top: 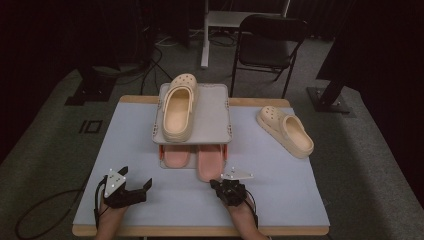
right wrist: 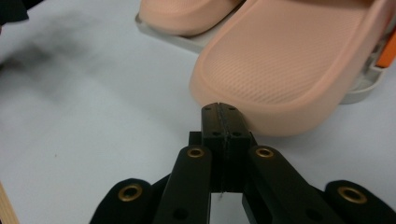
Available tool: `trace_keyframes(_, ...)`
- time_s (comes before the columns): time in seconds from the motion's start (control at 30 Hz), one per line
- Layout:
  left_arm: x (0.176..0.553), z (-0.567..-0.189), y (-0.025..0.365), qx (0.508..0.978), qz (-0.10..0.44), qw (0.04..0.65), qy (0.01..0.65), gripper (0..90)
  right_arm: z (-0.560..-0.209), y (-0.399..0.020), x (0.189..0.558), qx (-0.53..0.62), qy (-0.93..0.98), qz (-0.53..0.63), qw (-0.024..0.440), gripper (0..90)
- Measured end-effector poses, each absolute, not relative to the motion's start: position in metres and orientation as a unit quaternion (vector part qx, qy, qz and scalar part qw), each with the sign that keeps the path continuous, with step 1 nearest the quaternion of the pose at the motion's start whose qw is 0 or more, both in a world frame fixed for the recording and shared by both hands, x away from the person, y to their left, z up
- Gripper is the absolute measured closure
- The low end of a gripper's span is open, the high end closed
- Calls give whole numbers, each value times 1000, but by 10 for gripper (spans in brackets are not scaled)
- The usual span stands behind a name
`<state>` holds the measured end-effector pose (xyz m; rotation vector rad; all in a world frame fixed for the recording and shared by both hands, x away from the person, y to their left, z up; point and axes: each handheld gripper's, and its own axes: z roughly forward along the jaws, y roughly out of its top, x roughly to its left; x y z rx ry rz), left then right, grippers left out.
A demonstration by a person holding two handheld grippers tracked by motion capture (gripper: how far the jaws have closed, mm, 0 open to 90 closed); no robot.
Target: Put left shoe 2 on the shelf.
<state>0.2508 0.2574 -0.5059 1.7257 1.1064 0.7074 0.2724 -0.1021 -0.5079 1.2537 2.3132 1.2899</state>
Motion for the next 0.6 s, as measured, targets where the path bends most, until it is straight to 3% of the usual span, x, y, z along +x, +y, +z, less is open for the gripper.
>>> trace_keyframes(0.6,251,-506,258,705,290,465,450,17,-509,-95,298,433,784,429,121,900)
